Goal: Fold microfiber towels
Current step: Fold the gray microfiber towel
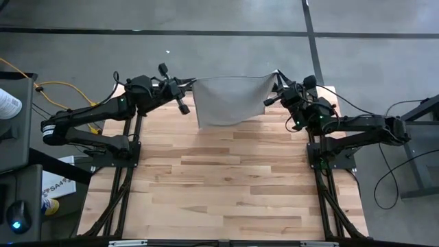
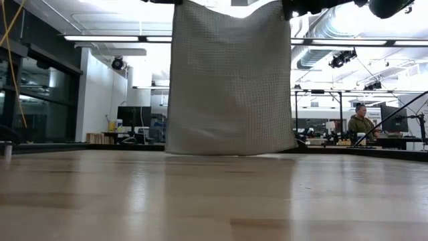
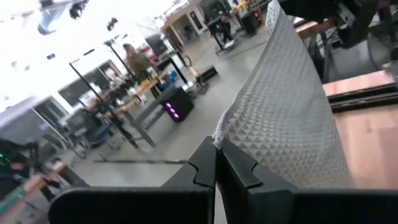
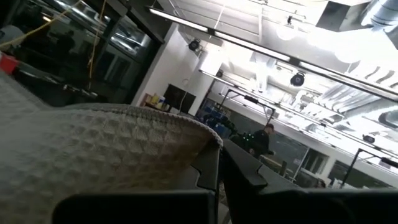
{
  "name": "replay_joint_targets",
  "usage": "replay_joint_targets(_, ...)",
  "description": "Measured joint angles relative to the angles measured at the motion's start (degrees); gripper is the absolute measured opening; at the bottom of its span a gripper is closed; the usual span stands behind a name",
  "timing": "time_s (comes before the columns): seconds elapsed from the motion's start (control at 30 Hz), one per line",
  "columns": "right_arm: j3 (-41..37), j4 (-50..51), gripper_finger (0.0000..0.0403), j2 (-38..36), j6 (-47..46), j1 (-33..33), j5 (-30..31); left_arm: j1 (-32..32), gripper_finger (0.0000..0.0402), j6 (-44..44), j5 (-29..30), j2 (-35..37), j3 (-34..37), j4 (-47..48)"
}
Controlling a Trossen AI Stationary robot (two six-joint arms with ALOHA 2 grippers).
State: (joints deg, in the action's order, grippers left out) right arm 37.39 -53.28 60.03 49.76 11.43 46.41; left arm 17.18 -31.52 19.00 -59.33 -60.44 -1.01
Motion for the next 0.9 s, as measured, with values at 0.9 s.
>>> replay_joint_targets(0.9, 0.0, 26.1, 0.0003, -0.4, -7.9, -32.3, 33.9, -20.5, 0.0, 17.8, 0.6, 0.3, 0.0, 23.1)
